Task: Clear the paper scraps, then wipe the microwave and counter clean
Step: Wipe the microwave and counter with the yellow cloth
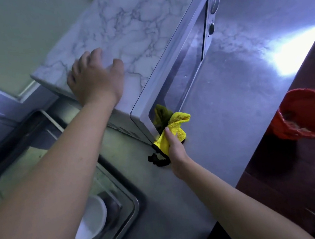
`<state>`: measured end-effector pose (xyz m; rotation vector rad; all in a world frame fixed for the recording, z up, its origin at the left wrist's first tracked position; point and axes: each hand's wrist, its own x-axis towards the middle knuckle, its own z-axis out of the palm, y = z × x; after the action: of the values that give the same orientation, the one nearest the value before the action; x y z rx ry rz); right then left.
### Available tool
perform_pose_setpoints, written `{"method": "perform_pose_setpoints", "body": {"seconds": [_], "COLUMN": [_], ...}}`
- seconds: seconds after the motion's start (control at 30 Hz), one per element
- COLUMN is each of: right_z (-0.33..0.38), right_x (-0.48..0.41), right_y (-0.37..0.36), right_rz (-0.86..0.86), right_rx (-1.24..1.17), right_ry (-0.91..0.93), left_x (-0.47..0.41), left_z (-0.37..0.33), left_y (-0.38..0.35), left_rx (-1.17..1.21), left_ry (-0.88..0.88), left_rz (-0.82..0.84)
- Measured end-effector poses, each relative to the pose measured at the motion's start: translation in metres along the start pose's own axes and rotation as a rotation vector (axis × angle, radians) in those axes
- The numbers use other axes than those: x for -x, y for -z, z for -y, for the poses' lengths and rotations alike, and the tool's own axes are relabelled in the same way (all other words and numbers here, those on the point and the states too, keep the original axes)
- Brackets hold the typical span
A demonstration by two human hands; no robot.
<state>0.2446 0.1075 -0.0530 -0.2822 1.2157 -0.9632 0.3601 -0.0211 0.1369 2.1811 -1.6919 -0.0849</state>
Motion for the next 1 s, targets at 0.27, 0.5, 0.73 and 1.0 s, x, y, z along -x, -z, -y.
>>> {"method": "perform_pose_setpoints", "body": {"seconds": [0.27, 0.5, 0.73, 1.0], "right_z": [0.097, 0.199, 0.219, 0.115], "right_x": [-0.073, -0.141, -0.152, -0.043], "right_y": [0.024, 0.055, 0.065, 0.031], "right_rz": [-0.097, -0.074, -0.039, 0.038], "right_rx": [-0.066, -0.099, -0.095, 0.093], "right_ry": [0.131, 0.105, 0.094, -0.03], "left_x": [-0.003, -0.005, -0.007, -0.006], "left_z": [-0.001, 0.0, 0.002, -0.001], "left_y": [-0.001, -0.003, -0.004, -0.001], "left_rx": [0.008, -0.021, -0.004, 0.034], "left_ry": [-0.004, -0.013, -0.003, 0.026], "left_rz": [-0.039, -0.078, -0.065, -0.065]}}
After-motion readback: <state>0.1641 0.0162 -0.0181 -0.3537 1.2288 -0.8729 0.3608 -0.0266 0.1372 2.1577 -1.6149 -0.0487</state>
